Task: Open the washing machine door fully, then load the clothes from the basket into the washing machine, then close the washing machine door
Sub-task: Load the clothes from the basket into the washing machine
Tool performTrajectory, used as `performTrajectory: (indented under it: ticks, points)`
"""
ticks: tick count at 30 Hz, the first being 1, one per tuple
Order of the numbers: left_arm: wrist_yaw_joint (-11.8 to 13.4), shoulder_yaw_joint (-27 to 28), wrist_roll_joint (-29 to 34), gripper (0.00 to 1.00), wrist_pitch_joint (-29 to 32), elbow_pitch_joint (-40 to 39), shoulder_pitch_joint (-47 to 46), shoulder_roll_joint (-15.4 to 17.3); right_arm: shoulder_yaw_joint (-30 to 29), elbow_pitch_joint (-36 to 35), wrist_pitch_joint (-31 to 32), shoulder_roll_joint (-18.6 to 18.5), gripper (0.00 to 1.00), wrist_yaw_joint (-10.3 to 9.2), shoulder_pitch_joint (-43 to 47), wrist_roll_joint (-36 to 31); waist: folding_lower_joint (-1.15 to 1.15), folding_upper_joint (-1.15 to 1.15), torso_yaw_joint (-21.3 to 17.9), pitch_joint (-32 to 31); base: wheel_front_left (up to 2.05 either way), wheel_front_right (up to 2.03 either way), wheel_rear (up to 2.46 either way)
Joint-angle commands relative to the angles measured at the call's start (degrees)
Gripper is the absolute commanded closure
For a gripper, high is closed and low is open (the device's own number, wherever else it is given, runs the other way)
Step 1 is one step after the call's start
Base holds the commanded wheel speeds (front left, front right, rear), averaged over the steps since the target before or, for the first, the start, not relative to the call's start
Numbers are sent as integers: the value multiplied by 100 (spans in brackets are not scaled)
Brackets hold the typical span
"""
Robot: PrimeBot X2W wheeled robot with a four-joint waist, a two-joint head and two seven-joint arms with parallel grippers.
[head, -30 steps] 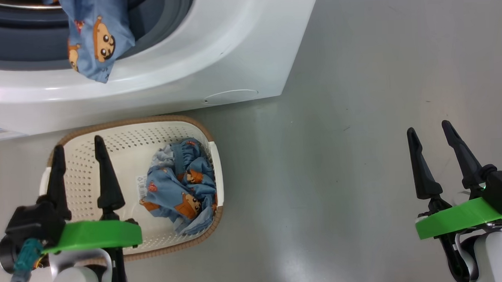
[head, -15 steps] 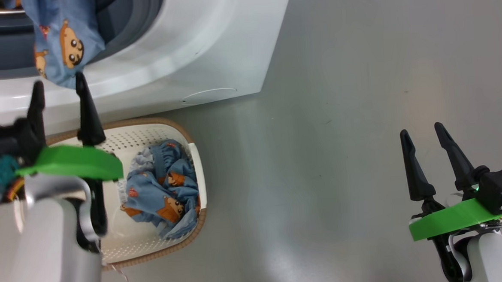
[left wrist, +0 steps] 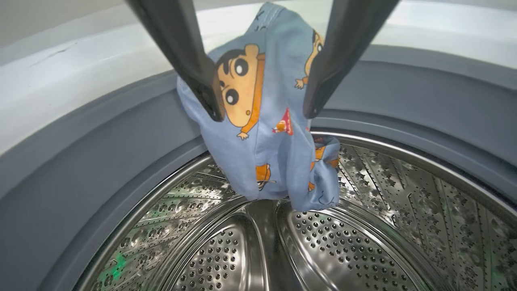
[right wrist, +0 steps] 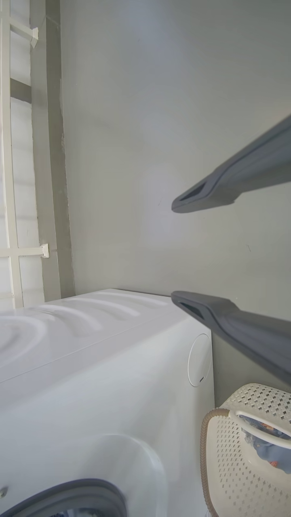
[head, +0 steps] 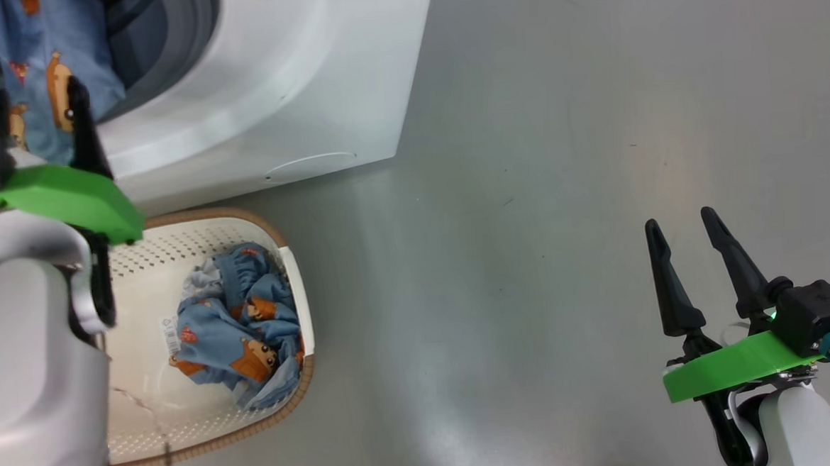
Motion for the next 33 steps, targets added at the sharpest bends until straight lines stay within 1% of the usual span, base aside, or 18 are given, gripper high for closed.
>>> performTrajectory:
  ticks: [1,4,5,8,11,14,17,22,23,24,25,26,27,33]
  points:
    - [-31,170,36,0,-23,100,-246,268,147,-85,-27,-2,0,8,90,10,0,0,-46,-4,0,0,0]
    - [-58,205,-12,0,-75,457,-398,308,191,-71,-27,-4,0,8,101,18,0,0,-102,-8,0,0,0]
    - [-129,232,-91,0,-115,674,-495,310,193,-68,-27,-17,0,8,115,14,0,0,-133,-9,0,0,0]
    - [-165,265,-161,0,-152,983,-634,323,198,-68,-27,-51,0,8,140,12,0,0,-167,-11,0,0,0]
    - [-183,255,-172,0,-142,1197,-719,342,199,-72,-27,-75,0,8,161,12,0,0,-190,-17,0,0,0]
    - [-260,264,-271,0,-60,1516,-842,320,191,-78,-27,-105,0,8,201,20,0,0,-213,-39,0,0,0]
    - [-282,262,-318,0,20,1828,-992,326,206,-83,-27,-107,0,8,257,20,0,0,-219,-55,0,0,0]
    - [-301,277,-377,0,-23,2300,-1256,347,254,-97,-27,-107,0,8,328,19,0,0,-244,-91,0,0,0]
    - [-308,283,-396,11,-42,2384,-1305,338,258,-99,-27,-106,0,8,344,18,0,0,-247,-99,0,0,0]
    - [-315,277,-403,42,-63,2467,-1351,333,261,-96,-27,-114,0,8,354,23,0,0,-250,-106,0,0,0]
    - [-320,278,-416,60,-84,2550,-1398,326,265,-93,-27,-124,0,8,360,29,0,0,-255,-113,0,0,0]
    - [-328,288,-439,84,-109,2633,-1443,315,269,-88,-27,-134,0,8,364,36,0,0,-261,-120,0,0,0]
    - [-335,284,-448,100,-137,2713,-1480,309,271,-85,-27,-144,0,8,366,40,0,0,-267,-128,0,0,0]
    - [-361,332,-539,100,-448,3123,-1726,288,287,-75,-27,-172,0,8,386,45,0,0,-330,-178,0,0,0]
